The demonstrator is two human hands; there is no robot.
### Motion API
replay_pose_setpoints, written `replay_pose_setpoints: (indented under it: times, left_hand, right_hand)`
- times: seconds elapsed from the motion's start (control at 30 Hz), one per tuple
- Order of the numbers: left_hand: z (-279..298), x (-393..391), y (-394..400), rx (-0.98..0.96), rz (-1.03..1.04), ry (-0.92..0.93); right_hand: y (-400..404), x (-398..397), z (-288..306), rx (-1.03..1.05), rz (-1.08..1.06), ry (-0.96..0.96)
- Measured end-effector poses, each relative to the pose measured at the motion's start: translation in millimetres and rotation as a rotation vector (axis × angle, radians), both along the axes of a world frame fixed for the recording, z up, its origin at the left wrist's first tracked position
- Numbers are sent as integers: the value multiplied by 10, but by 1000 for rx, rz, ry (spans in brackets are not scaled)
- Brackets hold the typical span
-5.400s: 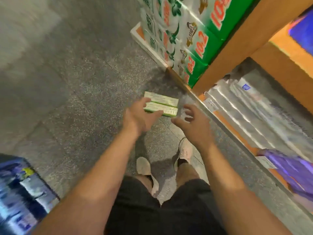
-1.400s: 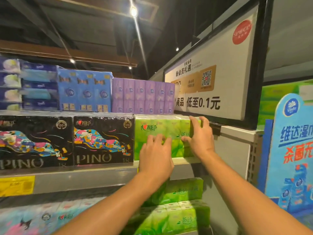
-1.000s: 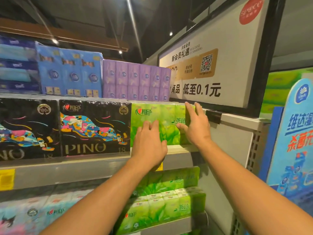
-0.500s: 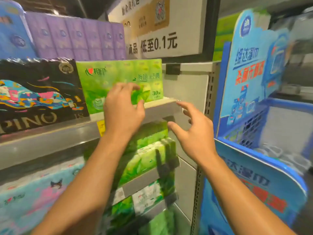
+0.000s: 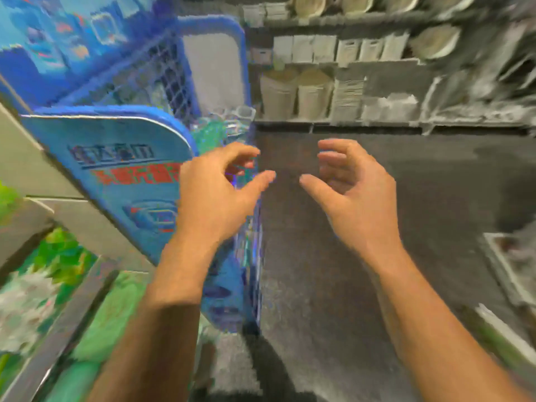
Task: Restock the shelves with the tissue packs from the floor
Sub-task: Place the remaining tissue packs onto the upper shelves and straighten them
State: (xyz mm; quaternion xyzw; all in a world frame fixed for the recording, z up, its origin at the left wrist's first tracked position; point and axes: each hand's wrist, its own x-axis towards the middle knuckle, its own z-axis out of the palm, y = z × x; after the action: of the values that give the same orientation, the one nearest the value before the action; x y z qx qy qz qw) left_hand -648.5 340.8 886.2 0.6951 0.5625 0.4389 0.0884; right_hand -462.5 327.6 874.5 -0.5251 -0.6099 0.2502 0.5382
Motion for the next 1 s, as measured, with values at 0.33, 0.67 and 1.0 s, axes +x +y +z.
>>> replay_pose_setpoints:
  times: [0.33,0.67,1.0]
  left_hand:
    - [-789,3698,-441,-207,-505,93]
    - [-1671,5968,-835,-527,-783,237]
    - [-2885,7991,-8,-838,-1007,290]
  right_hand:
    - [-1292,3488,-705,-276,-545,-58]
    - [-2342,5611,-1500,-527,-911,42]
    - [-1729,7127,-2568,-837,-1060,128]
